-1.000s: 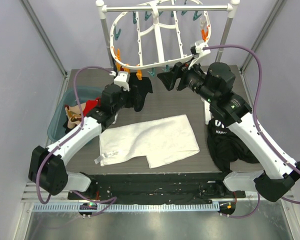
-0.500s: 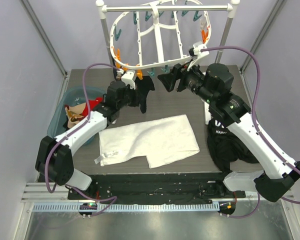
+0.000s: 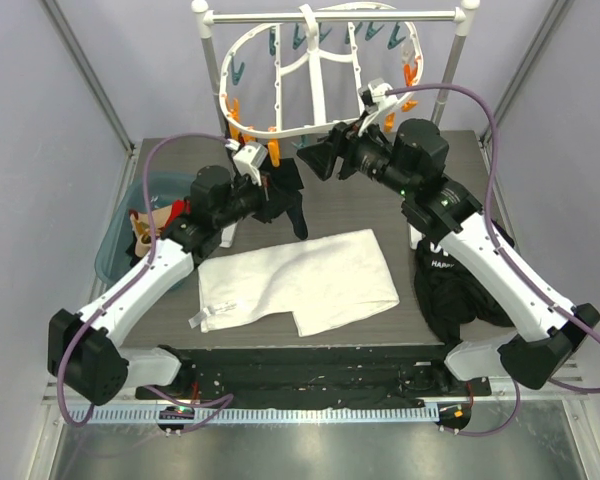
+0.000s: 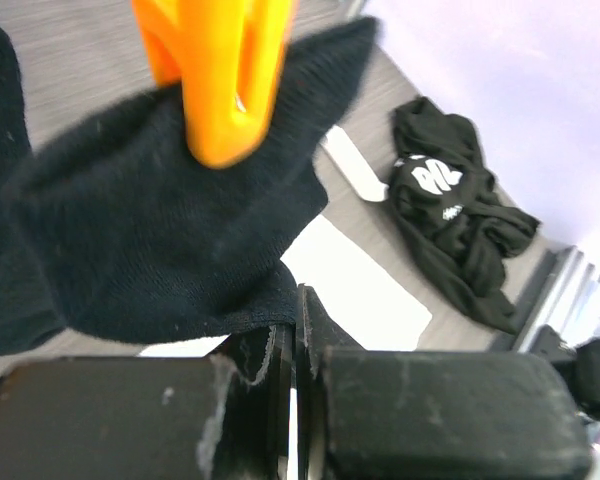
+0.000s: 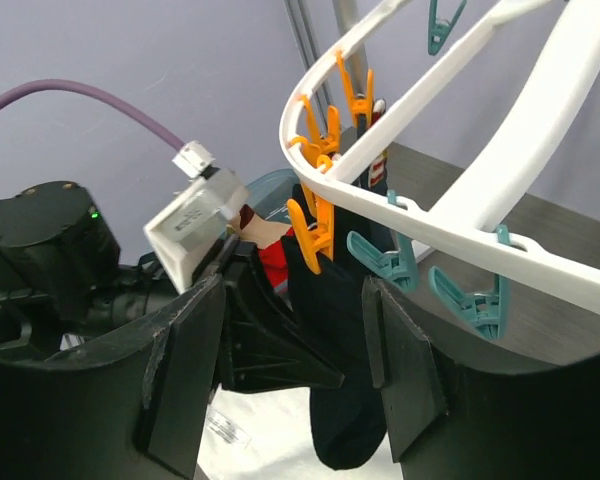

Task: Remove the socks clipped to the hanger

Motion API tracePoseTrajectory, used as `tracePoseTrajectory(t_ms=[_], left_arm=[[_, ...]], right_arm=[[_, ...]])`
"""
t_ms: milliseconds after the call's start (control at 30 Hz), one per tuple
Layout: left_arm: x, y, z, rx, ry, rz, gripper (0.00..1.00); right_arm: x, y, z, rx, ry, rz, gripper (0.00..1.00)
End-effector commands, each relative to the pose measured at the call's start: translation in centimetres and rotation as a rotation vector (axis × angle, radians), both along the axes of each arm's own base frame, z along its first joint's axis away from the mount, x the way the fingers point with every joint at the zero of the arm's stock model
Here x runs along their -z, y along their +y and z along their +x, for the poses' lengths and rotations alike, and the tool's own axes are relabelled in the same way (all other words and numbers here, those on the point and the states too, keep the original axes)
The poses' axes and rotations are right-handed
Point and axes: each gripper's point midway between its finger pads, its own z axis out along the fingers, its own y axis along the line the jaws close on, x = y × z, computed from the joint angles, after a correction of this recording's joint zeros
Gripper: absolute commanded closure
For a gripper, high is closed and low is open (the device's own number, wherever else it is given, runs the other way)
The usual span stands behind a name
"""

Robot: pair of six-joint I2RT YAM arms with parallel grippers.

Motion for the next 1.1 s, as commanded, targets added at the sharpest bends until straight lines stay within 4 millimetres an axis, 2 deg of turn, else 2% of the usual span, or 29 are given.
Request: tracePoseTrajectory(t_ms=[0,100,333,467,800,1067], left_arm=[[-1.3,0.2,-2.0,0.043,-0.002,-0.047,1.00],[-1.7,0.5,-2.7,0.047,-0.009,-0.051,1.00],[-1.8,0.8,-3.6,0.065,0.001,-0.031,1.00],[-1.9,1.0,-4.1,0.081,0.009,-0.016,1.00],[-1.8,1.1,-4.7,0.100,0.004,-0.006,1.00],[-2.3,1.0,-4.8,0.115,0.000,-0.003,1.00]], right_arm=[[-3.5,0.3,0.1,0.050,-0.021,0.098,0.36],[-3.5,1.4,-0.5,0.020,-0.028,0.073,0.36],[-1.9,4.4,0.1,-0.061,0.027,0.084,0.36],[-1.0,5.4,0.7,-0.067,0.051,0.082,0.36],[1.4,6.7,3.2,-0.023,0.101,0.075,0.36],[1.8,7.3,3.9,-0.018,0.102,0.092,0.36]])
